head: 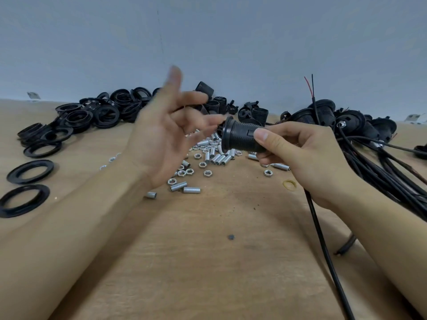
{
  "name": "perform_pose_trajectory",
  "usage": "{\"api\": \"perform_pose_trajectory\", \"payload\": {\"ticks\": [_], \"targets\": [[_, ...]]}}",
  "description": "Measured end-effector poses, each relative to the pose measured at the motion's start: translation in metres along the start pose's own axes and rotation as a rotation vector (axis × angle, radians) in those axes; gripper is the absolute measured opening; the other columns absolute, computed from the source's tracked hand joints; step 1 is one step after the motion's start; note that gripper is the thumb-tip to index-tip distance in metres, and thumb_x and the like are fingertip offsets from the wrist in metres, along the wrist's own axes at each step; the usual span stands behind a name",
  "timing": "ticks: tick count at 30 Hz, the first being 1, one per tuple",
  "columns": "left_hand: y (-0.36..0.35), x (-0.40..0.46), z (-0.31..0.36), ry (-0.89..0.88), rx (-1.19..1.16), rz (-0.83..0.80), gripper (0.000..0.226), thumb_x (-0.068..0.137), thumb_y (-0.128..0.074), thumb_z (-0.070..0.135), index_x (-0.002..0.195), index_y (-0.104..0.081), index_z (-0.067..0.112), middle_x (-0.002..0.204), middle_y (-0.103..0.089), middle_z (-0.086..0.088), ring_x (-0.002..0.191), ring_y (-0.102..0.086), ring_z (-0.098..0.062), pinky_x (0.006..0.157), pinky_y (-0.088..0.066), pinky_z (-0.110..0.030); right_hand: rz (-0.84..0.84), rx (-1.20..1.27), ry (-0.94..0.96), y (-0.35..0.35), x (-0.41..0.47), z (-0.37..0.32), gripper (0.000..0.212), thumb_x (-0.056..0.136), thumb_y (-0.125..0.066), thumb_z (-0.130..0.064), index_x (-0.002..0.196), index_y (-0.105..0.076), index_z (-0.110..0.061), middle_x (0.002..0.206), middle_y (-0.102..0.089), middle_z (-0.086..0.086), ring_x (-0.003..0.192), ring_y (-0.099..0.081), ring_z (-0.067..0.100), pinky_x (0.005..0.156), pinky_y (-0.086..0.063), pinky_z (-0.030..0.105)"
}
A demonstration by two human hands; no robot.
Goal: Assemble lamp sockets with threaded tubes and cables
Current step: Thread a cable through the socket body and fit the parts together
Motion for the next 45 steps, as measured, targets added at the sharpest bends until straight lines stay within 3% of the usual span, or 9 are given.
{"api": "perform_pose_trajectory", "payload": {"ticks": [2, 6, 9, 11, 15, 21, 28, 35, 45], "targets": [[0.008, 0.002, 0.002, 0.014, -0.055, 0.093, 0.048, 0.096, -0.05, 0.051, 0.076, -0.072, 0.014, 0.061, -0.065, -0.002, 0.079, -0.07, -0.02, 0.087, -0.057, -0.038, 0.003, 0.008, -0.015, 0.001, 0.001, 0.002, 0.029, 0.074, -0.074, -0.042, 0.089, -0.077, -0.017, 0.079, -0.075, 0.007, 0.067, -0.07, 0.018, 0.072, -0.06, 0.028], [-0.003, 0.0, -0.01, 0.059, 0.243, -0.01, 0.056, 0.096, -0.039, 0.058, 0.123, -0.062, 0.014, 0.12, -0.071, -0.003, 0.117, -0.064, -0.011, 0.106, -0.043, -0.043, -0.02, 0.012, -0.025, -0.001, 0.0, 0.002, 0.029, 0.076, -0.074, -0.039, 0.092, -0.077, -0.015, 0.083, -0.074, 0.01, 0.07, -0.07, 0.02, 0.075, -0.061, 0.031], [0.0, -0.002, 0.0, -0.006, 0.06, 0.054, 0.059, 0.097, -0.038, 0.055, 0.115, -0.068, 0.006, 0.067, -0.072, -0.007, 0.098, -0.073, -0.024, 0.108, -0.037, -0.046, -0.007, 0.02, -0.018, -0.001, 0.0, 0.0, 0.028, 0.075, -0.073, -0.04, 0.09, -0.077, -0.017, 0.081, -0.075, 0.006, 0.068, -0.07, 0.018, 0.071, -0.059, 0.026], [0.015, -0.001, 0.008, -0.051, -0.072, 0.192, 0.06, 0.098, -0.039, 0.052, 0.084, -0.077, 0.009, 0.034, -0.04, 0.0, 0.063, -0.07, -0.025, 0.095, -0.047, -0.04, 0.005, 0.043, -0.012, -0.001, 0.0, -0.002, 0.026, 0.076, -0.072, -0.041, 0.089, -0.077, -0.018, 0.078, -0.075, 0.003, 0.066, -0.07, 0.016, 0.069, -0.057, 0.022], [0.021, 0.001, 0.005, -0.039, -0.07, 0.253, 0.057, 0.099, -0.041, 0.048, 0.068, -0.073, 0.012, 0.035, -0.032, 0.001, 0.047, -0.054, -0.02, 0.07, -0.049, -0.032, 0.003, 0.042, -0.019, -0.001, 0.0, -0.003, 0.029, 0.075, -0.071, -0.043, 0.089, -0.076, -0.018, 0.079, -0.075, 0.004, 0.069, -0.071, 0.018, 0.072, -0.058, 0.025], [0.004, 0.002, -0.005, -0.002, 0.125, 0.087, 0.046, 0.1, -0.041, 0.044, 0.086, -0.072, 0.013, 0.071, -0.07, -0.003, 0.075, -0.066, -0.018, 0.072, -0.051, -0.03, -0.003, 0.044, -0.039, -0.001, 0.0, -0.001, 0.033, 0.075, -0.07, -0.043, 0.091, -0.076, -0.016, 0.079, -0.075, 0.006, 0.07, -0.071, 0.019, 0.074, -0.059, 0.028], [-0.001, 0.002, -0.018, 0.086, 0.254, -0.037, 0.055, 0.093, -0.043, 0.053, 0.125, -0.063, 0.014, 0.121, -0.071, -0.004, 0.117, -0.064, -0.015, 0.099, -0.047, -0.04, -0.039, 0.04, -0.075, -0.004, -0.001, 0.002, 0.033, 0.073, -0.072, -0.042, 0.093, -0.076, -0.016, 0.079, -0.074, 0.007, 0.068, -0.069, 0.017, 0.073, -0.059, 0.027], [0.019, 0.005, 0.001, -0.007, -0.01, 0.19, 0.04, 0.095, -0.049, 0.041, 0.094, -0.073, 0.009, 0.049, -0.052, -0.001, 0.067, -0.064, -0.02, 0.083, -0.05, -0.037, -0.044, 0.002, -0.053, -0.006, -0.003, -0.001, 0.031, 0.073, -0.071, -0.044, 0.094, -0.076, -0.021, 0.079, -0.074, 0.0, 0.068, -0.069, 0.013, 0.068, -0.058, 0.023], [0.02, 0.008, -0.006, -0.018, 0.144, 0.219, 0.03, 0.097, -0.051, 0.032, 0.079, -0.07, 0.015, 0.047, -0.051, 0.003, 0.056, -0.05, -0.016, 0.065, -0.044, -0.028, 0.907, 0.051, 0.21, 0.1, 0.007, -0.013, 0.026, 0.083, -0.067, -0.016, 0.105, -0.053, -0.02, 0.108, -0.06, -0.003, 0.06, -0.065, 0.005, 0.058, -0.052, 0.019]]}}
Point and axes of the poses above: each hand's wrist, its own x-axis towards the middle knuckle, its own y-axis out of the back of the hand, z = x × y, the point moved 5 cm from there along x, towards the middle knuckle
